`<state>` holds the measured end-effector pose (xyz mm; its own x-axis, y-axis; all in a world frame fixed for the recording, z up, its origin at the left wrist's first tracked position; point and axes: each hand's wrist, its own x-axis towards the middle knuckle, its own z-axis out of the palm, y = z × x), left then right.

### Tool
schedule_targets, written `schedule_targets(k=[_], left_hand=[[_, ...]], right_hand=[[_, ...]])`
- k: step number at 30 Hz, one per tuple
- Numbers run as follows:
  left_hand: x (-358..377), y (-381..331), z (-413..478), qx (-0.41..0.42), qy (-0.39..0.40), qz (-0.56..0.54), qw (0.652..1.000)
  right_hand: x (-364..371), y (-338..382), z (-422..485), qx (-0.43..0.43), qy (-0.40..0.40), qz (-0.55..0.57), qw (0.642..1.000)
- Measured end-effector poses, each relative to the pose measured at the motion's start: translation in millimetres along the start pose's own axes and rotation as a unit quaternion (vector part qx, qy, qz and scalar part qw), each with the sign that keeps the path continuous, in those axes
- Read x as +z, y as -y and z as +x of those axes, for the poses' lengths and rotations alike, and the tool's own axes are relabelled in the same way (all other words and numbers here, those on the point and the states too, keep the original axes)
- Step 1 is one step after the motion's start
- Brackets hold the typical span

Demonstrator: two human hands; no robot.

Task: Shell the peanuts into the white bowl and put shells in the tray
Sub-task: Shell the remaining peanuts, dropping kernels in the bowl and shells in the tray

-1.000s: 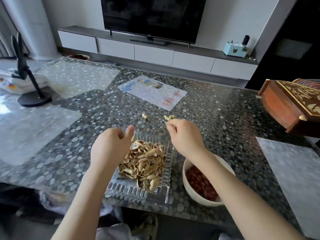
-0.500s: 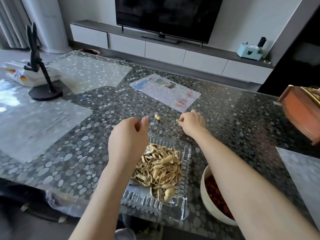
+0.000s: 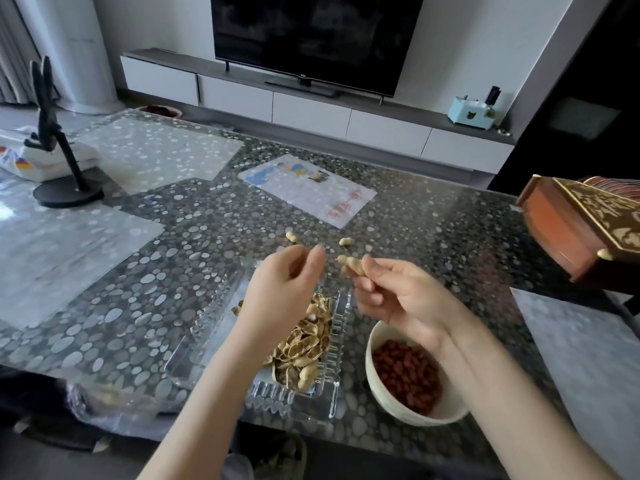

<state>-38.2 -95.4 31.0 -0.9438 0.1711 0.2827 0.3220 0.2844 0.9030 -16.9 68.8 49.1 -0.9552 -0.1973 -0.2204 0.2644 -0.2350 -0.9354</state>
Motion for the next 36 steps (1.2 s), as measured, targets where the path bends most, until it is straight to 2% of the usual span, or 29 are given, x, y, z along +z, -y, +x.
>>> schedule_targets(k=[4, 7, 9, 11, 14, 16, 21, 25, 30, 34, 36], left_hand=[[17, -17, -18, -0.014, 0.126, -0.087, 0.988], [30, -28, -27, -0.04, 0.19, -0.174, 0.965], [36, -31, -30, -0.05, 0.21, -0.215, 0.952], [46, -32, -31, -0.042, 0.221, -0.204, 0.953], [54, -32, -31, -0.046, 0.216, -0.211, 0.952], [60, -35, -31, -0.062, 0.227, -0.246, 0.94], [73, -38, -29, -0.067, 0.251, -0.301, 0.917], [80, -39, -28, -0.073, 0.229, -0.305, 0.921], [84, -35, -29, -0.074, 0.234, -0.294, 0.924], [84, -34, -31, -0.063, 0.23, -0.266, 0.934], [84, -34, -32, -0.034, 0.228, -0.225, 0.947]], right_hand=[[-5, -6, -44, -0.032, -0.008, 0.014, 0.999], [-11, -9, -64, -0.089, -0.04, -0.039, 0.994], [-13, -14, -70, -0.12, -0.085, -0.124, 0.981], [-19, -18, -77, -0.142, -0.124, -0.206, 0.96], [-26, -21, -85, -0.15, -0.134, -0.259, 0.945], [-28, -20, -89, -0.151, -0.13, -0.251, 0.947], [-35, -18, -91, -0.147, -0.109, -0.117, 0.976], [-38, -19, -91, -0.17, -0.138, -0.137, 0.966], [-41, -22, -95, -0.246, -0.183, -0.322, 0.896], [-50, -32, -93, -0.341, -0.258, -0.458, 0.78], [-52, -36, -92, -0.36, -0.281, -0.493, 0.74]])
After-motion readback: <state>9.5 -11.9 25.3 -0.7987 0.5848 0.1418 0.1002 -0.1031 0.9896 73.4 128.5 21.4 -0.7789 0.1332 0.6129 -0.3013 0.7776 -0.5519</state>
